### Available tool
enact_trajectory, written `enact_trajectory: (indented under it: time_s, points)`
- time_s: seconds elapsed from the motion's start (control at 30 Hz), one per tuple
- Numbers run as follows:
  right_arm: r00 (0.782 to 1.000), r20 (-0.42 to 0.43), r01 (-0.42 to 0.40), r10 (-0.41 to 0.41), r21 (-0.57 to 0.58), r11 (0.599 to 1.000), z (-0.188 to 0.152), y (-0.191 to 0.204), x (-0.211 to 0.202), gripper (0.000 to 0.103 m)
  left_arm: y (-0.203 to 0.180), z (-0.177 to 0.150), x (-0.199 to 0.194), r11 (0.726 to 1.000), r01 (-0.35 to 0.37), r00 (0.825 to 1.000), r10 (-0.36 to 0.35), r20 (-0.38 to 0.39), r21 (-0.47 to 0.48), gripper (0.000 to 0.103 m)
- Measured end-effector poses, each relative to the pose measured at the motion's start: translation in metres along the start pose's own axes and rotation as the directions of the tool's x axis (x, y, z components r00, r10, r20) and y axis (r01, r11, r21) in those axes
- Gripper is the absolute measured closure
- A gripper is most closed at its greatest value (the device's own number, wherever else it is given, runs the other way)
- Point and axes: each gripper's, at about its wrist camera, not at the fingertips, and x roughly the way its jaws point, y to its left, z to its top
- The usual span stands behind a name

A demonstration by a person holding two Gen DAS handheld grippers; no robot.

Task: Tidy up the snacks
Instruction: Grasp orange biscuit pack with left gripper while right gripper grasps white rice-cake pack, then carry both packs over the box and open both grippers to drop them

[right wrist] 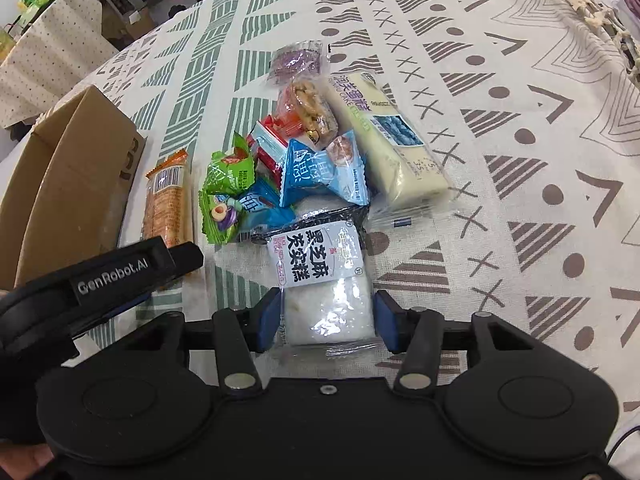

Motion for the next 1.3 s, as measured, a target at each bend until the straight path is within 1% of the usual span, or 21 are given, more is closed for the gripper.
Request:
enact_trajectory:
  time_s: [0.1, 0.13, 0.17, 0.27, 0.33, 0.37, 0.4, 0.43, 0.47, 0.5, 0.53, 0.57, 0.67, 0.8, 0.97, 1.17, 1.3]
  points:
    - [1.000, -0.002, -0.003, 0.003, -0.003, 1.000, 0.001, 0.002, 0.000, 0.049, 0.000, 0.002, -0.001, 1.000, 0.008, 1.000, -0.008, 0.024, -0.011, 0.034]
    - [1.000, 0.002, 0.000, 0.000, -0.009, 1.000, 0.001, 0.003, -0.001, 0.045, 0.001, 0.003, -0.001, 1.000, 0.007, 0.999, -0.007, 0.038, -0.018, 0.033]
    - [1.000, 0.006, 0.008, -0.008, -0.017, 1.000, 0.001, 0.004, -0.001, 0.043, 0.001, 0.004, -0.002, 1.000, 0.002, 0.999, -0.001, 0.052, -0.025, 0.032]
    - [1.000, 0.001, 0.004, -0.004, -0.018, 1.000, 0.000, 0.003, 0.000, 0.043, 0.004, 0.008, 0.001, 0.997, -0.004, 0.998, 0.008, 0.061, -0.072, 0.028]
    - [1.000, 0.004, 0.001, -0.001, -0.017, 1.000, 0.000, 0.002, 0.000, 0.043, 0.002, 0.009, 0.007, 0.998, -0.016, 0.998, 0.019, 0.057, -0.057, 0.028]
    - [1.000, 0.004, -0.002, 0.002, -0.017, 1.000, 0.000, 0.002, 0.000, 0.045, 0.000, 0.010, 0.010, 0.999, -0.021, 0.998, 0.023, 0.053, -0.039, 0.028]
    - [1.000, 0.004, -0.003, 0.003, -0.018, 1.000, -0.001, 0.002, 0.000, 0.048, 0.000, 0.010, 0.012, 0.999, -0.030, 0.998, 0.031, 0.050, -0.027, 0.032]
    - [1.000, 0.005, 0.002, -0.002, -0.024, 1.000, -0.001, 0.003, 0.000, 0.054, 0.000, 0.009, 0.012, 0.999, -0.043, 0.998, 0.044, 0.050, -0.023, 0.038]
    - [1.000, 0.011, 0.002, -0.002, -0.030, 1.000, -0.002, 0.004, -0.001, 0.055, 0.001, 0.009, 0.011, 0.998, -0.051, 0.997, 0.052, 0.052, -0.026, 0.043]
    - [1.000, 0.013, -0.001, 0.002, -0.029, 1.000, -0.002, 0.004, -0.002, 0.055, 0.002, 0.008, 0.010, 0.998, -0.050, 0.997, 0.052, 0.051, -0.030, 0.057]
    - [1.000, 0.014, -0.007, 0.007, -0.023, 1.000, -0.002, 0.003, -0.002, 0.055, 0.002, 0.007, 0.009, 0.998, -0.049, 0.998, 0.050, 0.044, -0.032, 0.066]
    - [1.000, 0.017, -0.011, 0.012, -0.015, 1.000, -0.001, 0.002, -0.004, 0.056, 0.002, 0.007, 0.008, 0.998, -0.045, 0.998, 0.047, 0.038, -0.033, 0.069]
    - [0.999, 0.036, -0.037, 0.037, 0.000, 0.999, 0.000, 0.001, -0.010, 0.056, 0.004, 0.005, 0.001, 0.999, -0.017, 0.999, 0.018, 0.030, -0.038, 0.070]
    - [0.997, 0.041, -0.064, 0.063, 0.020, 0.998, 0.000, -0.001, -0.015, 0.056, 0.002, -0.001, -0.014, 0.999, 0.020, 0.999, -0.019, 0.034, -0.032, 0.070]
    - [0.991, 0.084, -0.109, 0.105, 0.042, 0.993, 0.000, -0.001, -0.028, 0.057, -0.002, -0.003, -0.035, 0.997, 0.073, 0.996, -0.072, 0.048, -0.020, 0.070]
    - [0.972, 0.147, -0.193, 0.183, 0.059, 0.979, 0.001, -0.002, -0.044, 0.057, -0.001, 0.003, -0.060, 0.995, 0.099, 0.992, -0.097, 0.084, -0.016, 0.070]
    - [0.952, 0.195, -0.248, 0.235, 0.046, 0.968, 0.005, 0.003, -0.053, 0.057, 0.001, 0.011, -0.078, 0.994, 0.109, 0.986, -0.107, 0.126, -0.006, 0.070]
